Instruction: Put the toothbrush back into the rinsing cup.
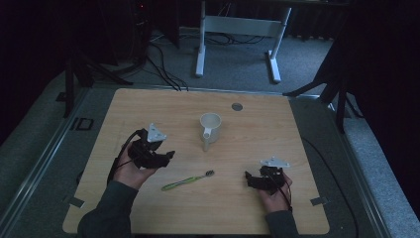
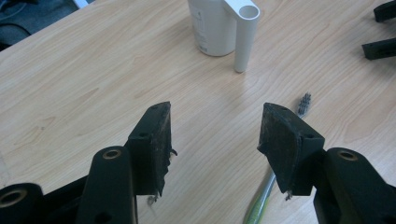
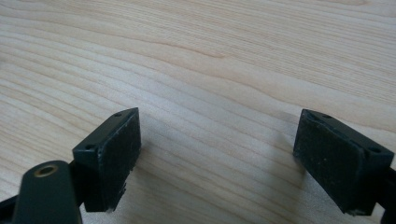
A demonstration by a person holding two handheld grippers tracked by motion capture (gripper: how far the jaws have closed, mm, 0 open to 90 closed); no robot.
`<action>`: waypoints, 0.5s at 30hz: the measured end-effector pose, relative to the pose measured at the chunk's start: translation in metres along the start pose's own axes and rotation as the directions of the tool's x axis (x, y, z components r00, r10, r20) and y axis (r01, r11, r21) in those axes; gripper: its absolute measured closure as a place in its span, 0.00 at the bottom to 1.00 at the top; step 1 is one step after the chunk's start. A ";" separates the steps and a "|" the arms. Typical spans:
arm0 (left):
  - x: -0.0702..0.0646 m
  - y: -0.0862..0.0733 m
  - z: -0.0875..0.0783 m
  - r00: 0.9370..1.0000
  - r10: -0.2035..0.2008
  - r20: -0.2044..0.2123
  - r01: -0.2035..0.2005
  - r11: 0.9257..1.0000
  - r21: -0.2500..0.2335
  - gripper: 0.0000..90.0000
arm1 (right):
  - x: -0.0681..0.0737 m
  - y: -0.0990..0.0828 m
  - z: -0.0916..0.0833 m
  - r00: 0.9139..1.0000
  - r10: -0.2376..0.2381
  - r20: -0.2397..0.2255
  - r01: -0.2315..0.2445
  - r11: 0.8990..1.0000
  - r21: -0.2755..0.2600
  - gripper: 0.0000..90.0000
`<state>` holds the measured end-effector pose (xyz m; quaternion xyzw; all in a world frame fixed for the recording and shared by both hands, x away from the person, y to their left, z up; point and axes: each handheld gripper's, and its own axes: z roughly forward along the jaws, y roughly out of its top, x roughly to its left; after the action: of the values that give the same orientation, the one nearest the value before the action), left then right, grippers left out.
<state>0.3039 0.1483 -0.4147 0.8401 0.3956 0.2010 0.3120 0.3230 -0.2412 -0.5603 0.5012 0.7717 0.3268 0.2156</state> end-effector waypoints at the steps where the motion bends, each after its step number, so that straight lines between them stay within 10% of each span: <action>1: 0.000 0.000 0.000 1.000 0.000 0.002 0.000 1.000 0.002 0.50 | 0.000 0.000 0.000 1.000 0.000 0.000 0.000 1.000 0.000 0.16; 15: -0.001 0.008 0.003 0.999 0.036 0.039 -0.038 0.998 0.050 0.51 | 0.000 0.000 0.000 1.000 0.000 0.000 0.000 1.000 0.000 0.16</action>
<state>0.3093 0.1424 -0.4109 0.8585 0.3791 0.1807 0.2944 0.3231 -0.2411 -0.5603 0.5014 0.7716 0.3268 0.2157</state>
